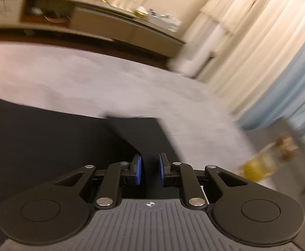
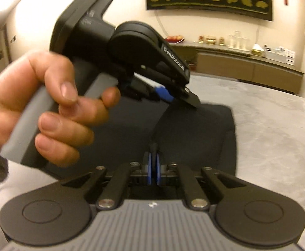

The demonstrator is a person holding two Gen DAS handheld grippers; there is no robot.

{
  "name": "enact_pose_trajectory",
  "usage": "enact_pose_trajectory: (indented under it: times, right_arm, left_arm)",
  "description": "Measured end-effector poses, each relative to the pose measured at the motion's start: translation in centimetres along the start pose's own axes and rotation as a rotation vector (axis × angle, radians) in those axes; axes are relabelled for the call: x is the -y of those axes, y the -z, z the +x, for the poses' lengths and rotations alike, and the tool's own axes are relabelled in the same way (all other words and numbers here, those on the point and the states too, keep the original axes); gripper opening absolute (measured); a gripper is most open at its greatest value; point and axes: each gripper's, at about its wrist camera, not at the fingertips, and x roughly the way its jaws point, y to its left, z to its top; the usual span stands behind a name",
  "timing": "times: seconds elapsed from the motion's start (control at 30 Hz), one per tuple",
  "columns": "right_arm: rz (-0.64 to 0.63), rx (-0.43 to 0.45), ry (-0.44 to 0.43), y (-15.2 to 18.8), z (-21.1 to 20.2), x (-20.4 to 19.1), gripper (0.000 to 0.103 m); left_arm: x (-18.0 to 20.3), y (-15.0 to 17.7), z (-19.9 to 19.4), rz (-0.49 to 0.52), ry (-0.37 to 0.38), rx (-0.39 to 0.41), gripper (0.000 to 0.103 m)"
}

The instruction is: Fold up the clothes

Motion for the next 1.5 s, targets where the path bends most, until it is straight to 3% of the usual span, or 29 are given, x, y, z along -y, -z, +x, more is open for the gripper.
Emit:
enact_pose_trajectory:
  times: [0.13, 0.23, 0.33, 0.43, 0.5, 0.53, 0.6, 0.73, 0.83, 0.9, 1.0, 1.07, 1.1, 1.2, 1.27, 1.3, 1.37, 1.5]
  right_arm:
    - [-0.045, -0.062, 0.024, 0.3, 2.5, -2.3, 0.005]
    - [-0.061, -0.076, 0.037, 0.6, 2.9, -3.3, 0.005]
    - [-0.043, -0.084, 0.019, 0.4, 3.1, -2.3, 0.006]
    - [-0.048, -0.081, 0.009, 0.5, 3.3, -1.9, 0.007]
    - [-0.048, -0.094, -0.012, 0.1, 4.0, -1.2, 0.008]
    - [-0.046, -0.102, -0.025, 0.1, 3.9, -1.0, 0.009]
    - [-0.040, -0.118, -0.058, 0.1, 3.5, -0.8, 0.019]
    - [0.077, -0.060, -0.091, -0.2, -0.1, 1.3, 0.034]
    - [0.255, -0.004, -0.010, -0.6, -1.7, 5.3, 0.035]
    - [0.335, -0.034, 0.079, -0.3, -1.1, 7.4, 0.037]
    - [0.371, -0.099, 0.138, 0.3, 0.5, 8.6, 0.038]
    - [0.344, -0.123, 0.155, 0.4, 1.1, 8.1, 0.045]
    - [0.329, -0.132, 0.163, 0.3, 1.5, 7.9, 0.045]
    - [0.297, -0.149, 0.172, 0.5, 1.6, 7.0, 0.046]
    - [0.275, -0.151, 0.175, 0.5, 1.8, 6.6, 0.047]
    - [0.272, -0.151, 0.176, 0.5, 1.3, 6.2, 0.047]
    - [0.267, -0.150, 0.179, 0.7, 0.4, 5.7, 0.047]
    - [0.260, -0.133, 0.181, 0.8, -0.1, 5.5, 0.046]
  left_arm:
    - [-1.5, 0.3, 1.7, 0.045, -0.129, -0.052, 0.018]
    - [-1.7, 1.2, 2.0, 0.047, -0.144, -0.067, 0.018]
    - [-2.3, 1.3, 1.1, -0.003, -0.117, -0.045, 0.018]
    - [-1.7, 1.0, -1.1, -0.027, -0.025, 0.034, 0.018]
    - [-0.7, 1.5, -0.8, 0.011, 0.003, -0.002, 0.018]
    - [-0.5, 2.0, -0.2, 0.037, -0.033, -0.029, 0.018]
    - [-0.3, 3.0, 0.9, 0.085, -0.099, -0.075, 0.018]
    - [-1.0, 4.1, 0.0, 0.051, -0.091, -0.070, 0.018]
    - [-0.4, 5.1, -0.3, 0.095, -0.119, -0.063, 0.018]
    - [0.0, 5.3, -0.3, 0.122, -0.143, -0.053, 0.018]
    - [-0.3, 4.7, 0.0, 0.058, -0.128, -0.075, 0.019]
    - [-1.2, 4.4, -0.1, -0.026, -0.098, -0.085, 0.025]
    - [-1.4, 4.4, -0.2, -0.047, -0.095, -0.081, 0.033]
    - [-0.6, 4.6, 0.0, -0.044, -0.078, -0.068, 0.053]
    - [1.1, 4.8, 0.8, 0.056, -0.099, -0.065, 0.049]
    - [1.7, 4.9, 1.1, 0.092, -0.118, -0.062, 0.029]
    - [2.0, 4.8, 1.5, 0.105, -0.124, -0.064, 0.014]
    - [1.5, 4.7, 0.5, 0.073, -0.153, -0.016, 0.008]
